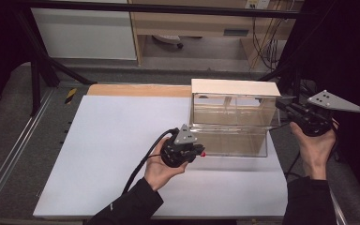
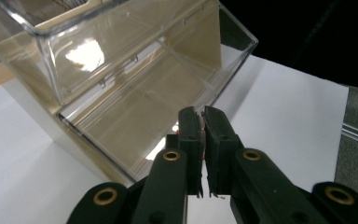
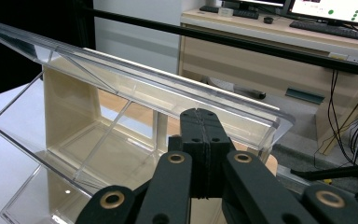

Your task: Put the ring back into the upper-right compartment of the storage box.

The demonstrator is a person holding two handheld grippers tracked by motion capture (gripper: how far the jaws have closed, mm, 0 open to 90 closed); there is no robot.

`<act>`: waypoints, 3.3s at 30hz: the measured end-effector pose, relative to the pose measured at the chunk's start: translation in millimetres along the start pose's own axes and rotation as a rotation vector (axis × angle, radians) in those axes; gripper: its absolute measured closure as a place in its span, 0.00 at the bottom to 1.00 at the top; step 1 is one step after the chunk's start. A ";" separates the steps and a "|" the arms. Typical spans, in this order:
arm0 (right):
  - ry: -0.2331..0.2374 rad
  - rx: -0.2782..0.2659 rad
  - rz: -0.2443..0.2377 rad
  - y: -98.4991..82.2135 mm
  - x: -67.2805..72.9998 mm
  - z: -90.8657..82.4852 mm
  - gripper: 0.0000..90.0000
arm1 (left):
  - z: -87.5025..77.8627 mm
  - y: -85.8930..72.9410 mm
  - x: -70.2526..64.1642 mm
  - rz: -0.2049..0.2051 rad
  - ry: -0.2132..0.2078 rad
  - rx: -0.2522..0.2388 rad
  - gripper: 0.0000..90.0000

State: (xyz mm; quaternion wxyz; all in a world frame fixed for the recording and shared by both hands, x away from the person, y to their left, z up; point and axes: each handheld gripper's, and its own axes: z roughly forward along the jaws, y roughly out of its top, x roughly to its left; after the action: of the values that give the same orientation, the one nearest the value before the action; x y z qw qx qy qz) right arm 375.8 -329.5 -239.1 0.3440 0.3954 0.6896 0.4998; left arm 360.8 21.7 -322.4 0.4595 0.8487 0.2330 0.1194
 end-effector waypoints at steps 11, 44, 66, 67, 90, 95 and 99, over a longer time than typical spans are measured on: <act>-0.001 0.000 -0.003 0.9 0.2 -0.5 1.00 | 5.9 23.1 -5.9 0.023 -0.004 -0.021 0.96; 0.003 0.006 -0.007 3.7 -0.2 -0.6 1.00 | 28.3 89.4 -14.2 0.070 0.026 -0.060 0.96; 0.004 0.009 -0.009 6.9 -1.5 -1.7 1.00 | 48.8 117.2 -18.6 0.087 0.042 -0.068 0.96; 0.004 0.009 -0.011 6.9 -1.5 -1.9 1.00 | 49.6 118.2 -18.9 0.089 0.043 -0.068 0.96; 0.007 0.008 -0.011 7.2 -2.7 -2.1 1.00 | 81.1 130.9 -13.6 0.106 0.094 -0.047 0.96; 0.007 0.008 -0.014 7.4 -2.8 -2.0 1.00 | 88.8 129.0 -12.1 0.106 0.098 -0.035 0.96; 0.008 0.008 -0.012 7.0 -2.9 -2.1 1.00 | 93.3 128.1 -12.8 0.105 0.101 -0.028 0.95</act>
State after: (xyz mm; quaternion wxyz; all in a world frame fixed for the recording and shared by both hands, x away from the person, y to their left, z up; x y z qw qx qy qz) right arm 376.7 -331.6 -231.6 0.3428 0.3904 0.6952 0.4967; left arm 425.2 -112.4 -266.4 0.4522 0.8461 0.2094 0.1891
